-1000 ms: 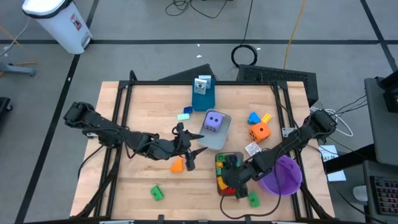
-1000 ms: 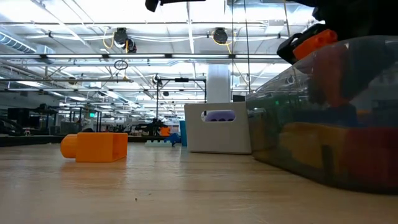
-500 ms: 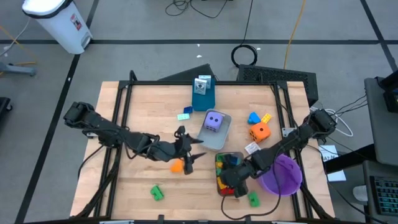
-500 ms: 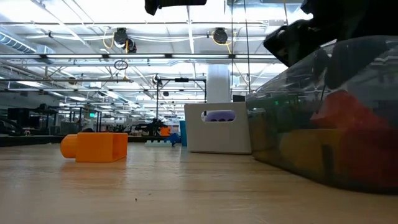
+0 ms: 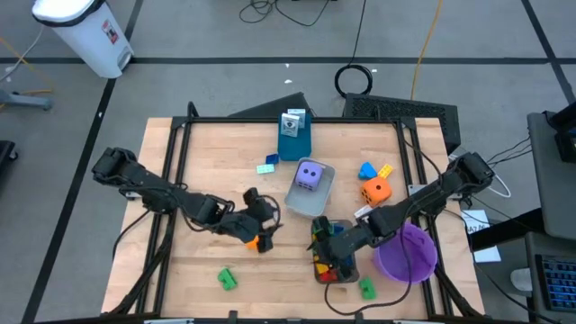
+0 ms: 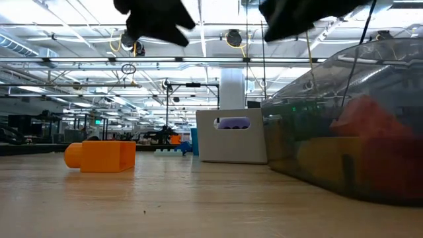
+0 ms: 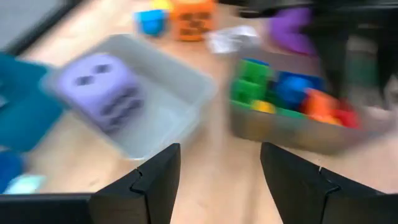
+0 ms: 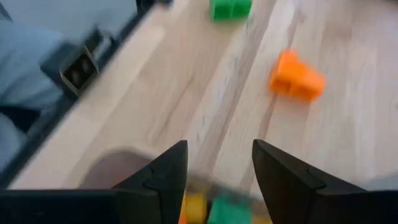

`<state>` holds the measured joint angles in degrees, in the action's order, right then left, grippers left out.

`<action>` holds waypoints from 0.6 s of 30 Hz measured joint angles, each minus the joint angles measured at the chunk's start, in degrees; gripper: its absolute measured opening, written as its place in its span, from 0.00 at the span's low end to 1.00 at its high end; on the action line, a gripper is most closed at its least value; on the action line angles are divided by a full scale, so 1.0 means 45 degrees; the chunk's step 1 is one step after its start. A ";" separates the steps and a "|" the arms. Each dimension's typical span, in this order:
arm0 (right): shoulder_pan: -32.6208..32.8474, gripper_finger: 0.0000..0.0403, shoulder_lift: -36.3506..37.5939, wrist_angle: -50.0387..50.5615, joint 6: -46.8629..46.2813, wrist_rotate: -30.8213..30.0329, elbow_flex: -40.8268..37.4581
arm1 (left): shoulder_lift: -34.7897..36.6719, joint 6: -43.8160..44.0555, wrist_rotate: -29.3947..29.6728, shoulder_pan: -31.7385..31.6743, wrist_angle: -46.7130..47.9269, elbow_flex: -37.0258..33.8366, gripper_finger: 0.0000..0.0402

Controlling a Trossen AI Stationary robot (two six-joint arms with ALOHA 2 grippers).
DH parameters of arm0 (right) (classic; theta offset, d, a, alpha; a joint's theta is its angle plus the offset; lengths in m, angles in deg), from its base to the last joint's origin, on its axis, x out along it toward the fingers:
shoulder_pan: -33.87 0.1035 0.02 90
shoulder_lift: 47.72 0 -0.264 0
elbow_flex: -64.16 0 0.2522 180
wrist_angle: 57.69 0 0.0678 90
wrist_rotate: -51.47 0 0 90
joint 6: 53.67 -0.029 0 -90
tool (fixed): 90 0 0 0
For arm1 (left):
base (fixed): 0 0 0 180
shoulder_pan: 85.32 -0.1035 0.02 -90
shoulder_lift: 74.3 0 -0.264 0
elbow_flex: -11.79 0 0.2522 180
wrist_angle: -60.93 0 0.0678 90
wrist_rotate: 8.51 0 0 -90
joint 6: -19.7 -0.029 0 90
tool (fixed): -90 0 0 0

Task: Pick & Place Toys
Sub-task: Put the light blue game piece into the black bin

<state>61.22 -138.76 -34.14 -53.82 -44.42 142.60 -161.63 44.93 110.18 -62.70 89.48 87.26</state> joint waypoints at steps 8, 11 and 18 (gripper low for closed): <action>0.0000 0.43 0.0150 -0.1053 0.1322 -0.0005 0.0000 | 0.0005 0.0807 0.1725 -0.1082 0.2470 -0.0278 0.57; -0.0065 0.42 0.0150 -0.1073 0.1337 -0.0001 0.0000 | 0.0005 0.0713 0.1483 -0.2017 0.3177 -0.0638 0.57; -0.0257 0.42 0.0145 -0.1074 0.1278 -0.0005 0.0000 | 0.0005 -0.2138 -0.1002 -0.5038 0.3336 -0.0981 0.57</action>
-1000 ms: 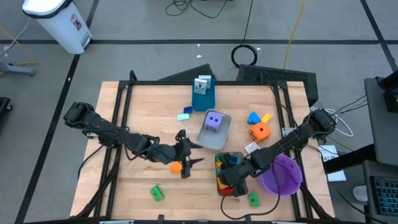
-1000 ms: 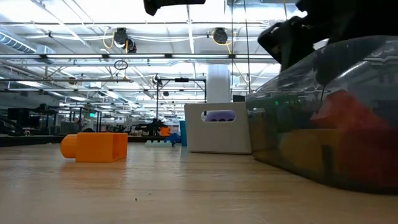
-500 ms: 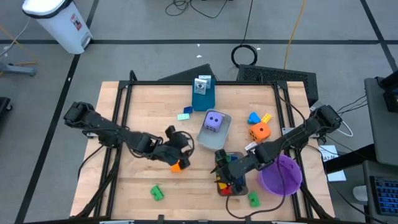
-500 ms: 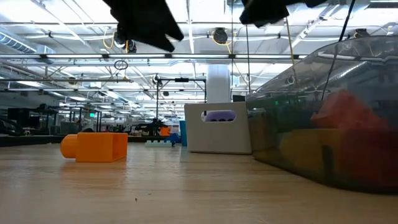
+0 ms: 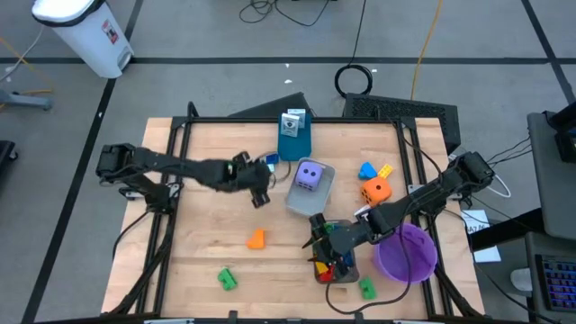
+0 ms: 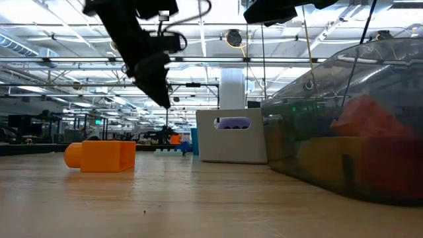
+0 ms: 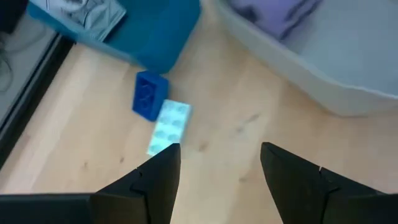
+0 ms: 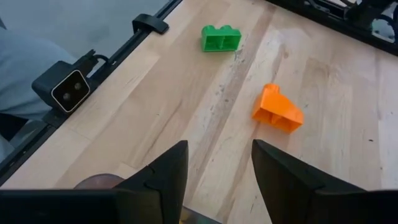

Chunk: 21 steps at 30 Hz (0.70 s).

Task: Pick & Place Toys
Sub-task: Put the light blue game piece into the black bin

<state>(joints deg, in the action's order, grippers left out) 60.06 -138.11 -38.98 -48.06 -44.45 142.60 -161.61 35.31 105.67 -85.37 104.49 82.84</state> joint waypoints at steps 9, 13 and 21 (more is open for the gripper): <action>0.0005 0.42 0.0000 -0.0031 -0.0041 0.0001 -0.0218 | -0.0213 -0.1611 -0.1823 -0.3214 -0.0209 -0.0002 0.57; -0.0011 0.41 -0.0005 -0.0008 -0.0040 0.0004 -0.0483 | -0.0472 -0.2969 -0.2736 -0.3759 -0.1036 -0.0010 0.57; -0.0058 0.41 -0.0005 -0.0093 -0.0090 0.0035 -0.0529 | -0.1258 -0.3845 -0.3378 -0.4133 -0.1708 -0.0010 0.57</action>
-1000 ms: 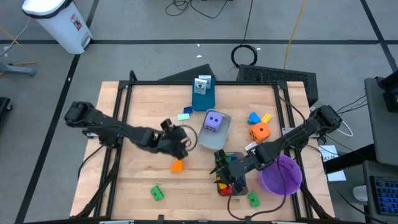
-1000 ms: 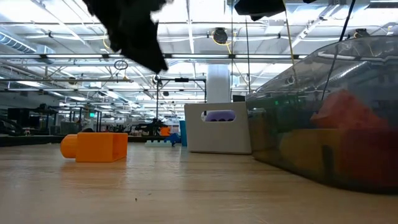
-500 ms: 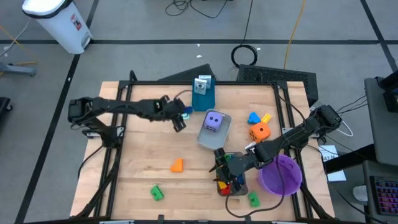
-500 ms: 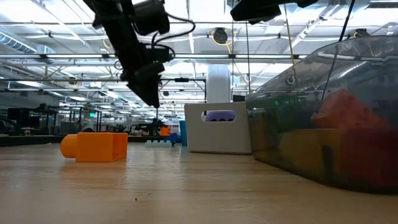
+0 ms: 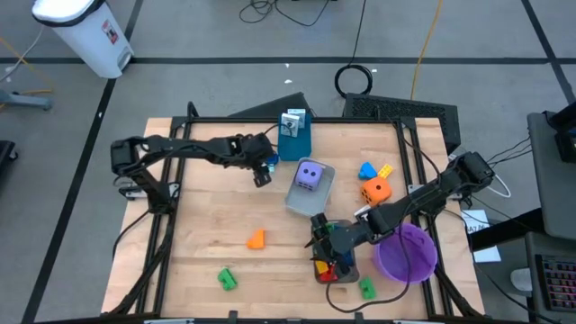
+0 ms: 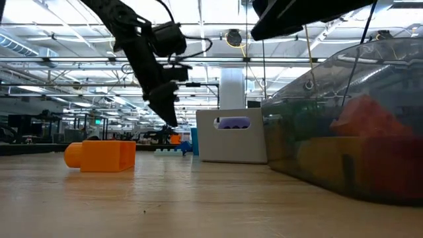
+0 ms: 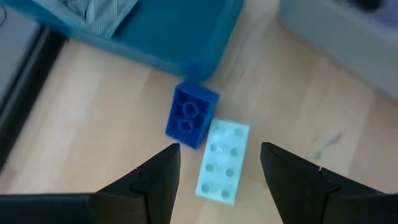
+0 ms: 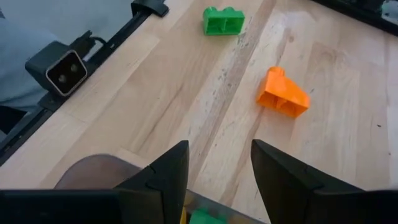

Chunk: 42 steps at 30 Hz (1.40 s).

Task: Pick & Place Toys
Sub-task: Put the light blue game piece into the black bin

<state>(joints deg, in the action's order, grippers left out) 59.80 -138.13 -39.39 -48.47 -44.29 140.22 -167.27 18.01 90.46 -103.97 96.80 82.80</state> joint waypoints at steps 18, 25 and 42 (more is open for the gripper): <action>0.0005 0.40 0.0000 0.0088 -0.0415 0.0010 0.0000 | -0.1698 -0.0447 -0.0425 -0.0659 -0.0516 0.0005 0.57; 0.0005 0.40 0.0000 0.0094 -0.0583 0.0016 0.0000 | -0.1995 -0.0403 -0.0653 -0.0782 -0.0656 0.0039 0.57; 0.0005 0.40 0.0000 0.0098 -0.0667 0.0019 0.0000 | -0.2128 -0.0481 -0.1368 -0.0768 -0.0612 0.0029 0.57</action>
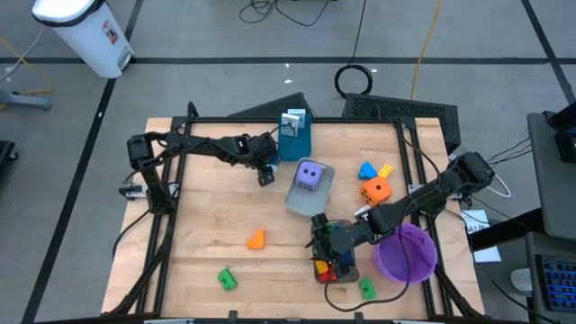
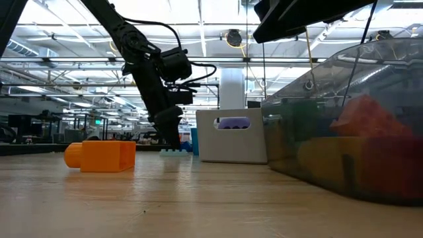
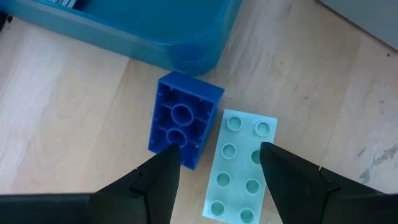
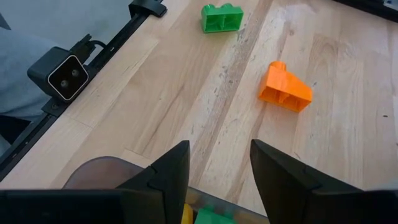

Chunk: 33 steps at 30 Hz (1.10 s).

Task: Pick & Place Toys
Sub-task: Put the light blue game piece into the black bin

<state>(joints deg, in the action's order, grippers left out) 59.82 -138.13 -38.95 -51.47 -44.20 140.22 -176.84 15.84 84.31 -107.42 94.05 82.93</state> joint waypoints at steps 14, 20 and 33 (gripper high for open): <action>0.0000 0.40 0.0000 0.0052 -0.0005 0.0000 0.0005 | 0.0021 0.0197 0.0041 0.0019 0.0569 0.0564 0.58; 0.0000 0.40 0.0000 0.0194 -0.0010 0.0000 0.0005 | 0.0034 0.0475 0.0308 0.0000 0.0848 0.0680 0.67; 0.0003 0.40 0.0000 0.0193 -0.0010 0.0000 0.0008 | -0.0056 -0.0170 0.0387 0.0396 0.1185 0.0685 0.80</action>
<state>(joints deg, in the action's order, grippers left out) 59.84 -138.13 -38.09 -51.51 -44.20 140.26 -177.09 15.08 86.05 -105.64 99.38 86.01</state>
